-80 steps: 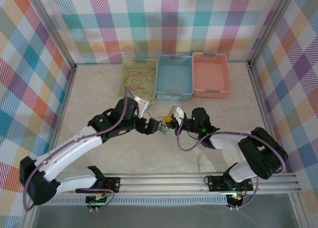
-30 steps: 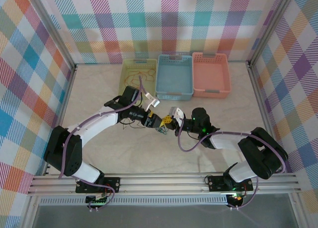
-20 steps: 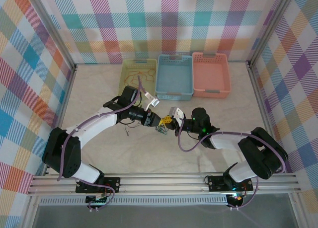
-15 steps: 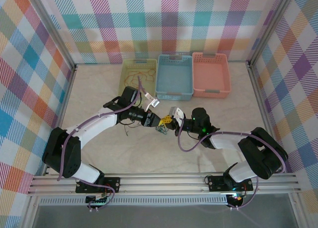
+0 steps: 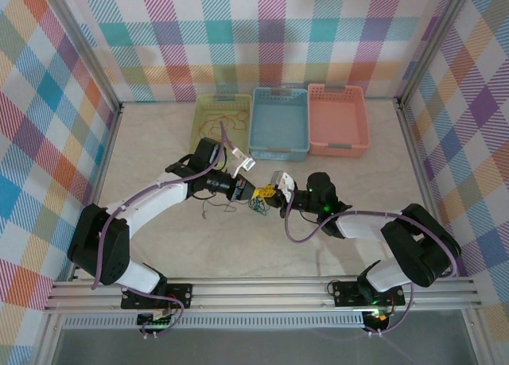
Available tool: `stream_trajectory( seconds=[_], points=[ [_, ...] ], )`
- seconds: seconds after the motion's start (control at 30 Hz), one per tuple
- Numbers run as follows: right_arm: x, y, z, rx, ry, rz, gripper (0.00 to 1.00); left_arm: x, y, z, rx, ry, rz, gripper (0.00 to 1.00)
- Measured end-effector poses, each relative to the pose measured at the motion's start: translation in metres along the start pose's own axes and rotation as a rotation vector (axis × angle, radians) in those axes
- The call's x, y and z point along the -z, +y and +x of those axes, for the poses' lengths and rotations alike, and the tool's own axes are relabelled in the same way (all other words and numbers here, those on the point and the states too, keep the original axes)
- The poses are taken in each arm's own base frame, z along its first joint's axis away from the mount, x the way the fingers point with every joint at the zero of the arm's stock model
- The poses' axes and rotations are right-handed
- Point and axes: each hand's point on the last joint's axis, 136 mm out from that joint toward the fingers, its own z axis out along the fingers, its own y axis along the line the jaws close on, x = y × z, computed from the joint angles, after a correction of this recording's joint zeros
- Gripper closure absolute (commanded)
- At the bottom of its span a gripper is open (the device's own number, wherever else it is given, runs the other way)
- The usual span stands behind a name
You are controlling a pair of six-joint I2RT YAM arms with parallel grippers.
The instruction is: Untangle the cables
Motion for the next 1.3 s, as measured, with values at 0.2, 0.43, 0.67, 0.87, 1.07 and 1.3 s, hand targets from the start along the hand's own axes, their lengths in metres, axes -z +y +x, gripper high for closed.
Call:
stream_trajectory(
  seconds=[0.2, 0.43, 0.67, 0.87, 1.07, 1.3],
  points=[
    [0.001, -0.002, 0.001, -0.002, 0.003, 0.007, 0.85, 0.000, -0.003, -0.003, 0.004, -0.011, -0.029, 1.00],
    [0.001, -0.003, -0.003, 0.006, -0.008, 0.013, 0.69, 0.010, -0.030, -0.023, -0.053, -0.094, -0.047, 1.00],
    [0.004, -0.004, -0.009, 0.019, -0.031, 0.026, 0.58, 0.023, -0.042, -0.028, -0.030, -0.165, -0.054, 1.00],
    [0.006, -0.002, -0.009, 0.029, -0.053, 0.028, 0.55, 0.026, -0.054, -0.029, -0.005, -0.175, -0.045, 1.00],
    [0.007, -0.003, -0.015, 0.042, -0.076, 0.033, 0.54, 0.033, -0.069, -0.030, -0.009, -0.193, -0.024, 1.00],
    [0.007, -0.003, -0.018, 0.043, -0.088, 0.035, 0.58, 0.036, -0.083, -0.032, -0.011, -0.187, -0.008, 1.00]
  ],
)
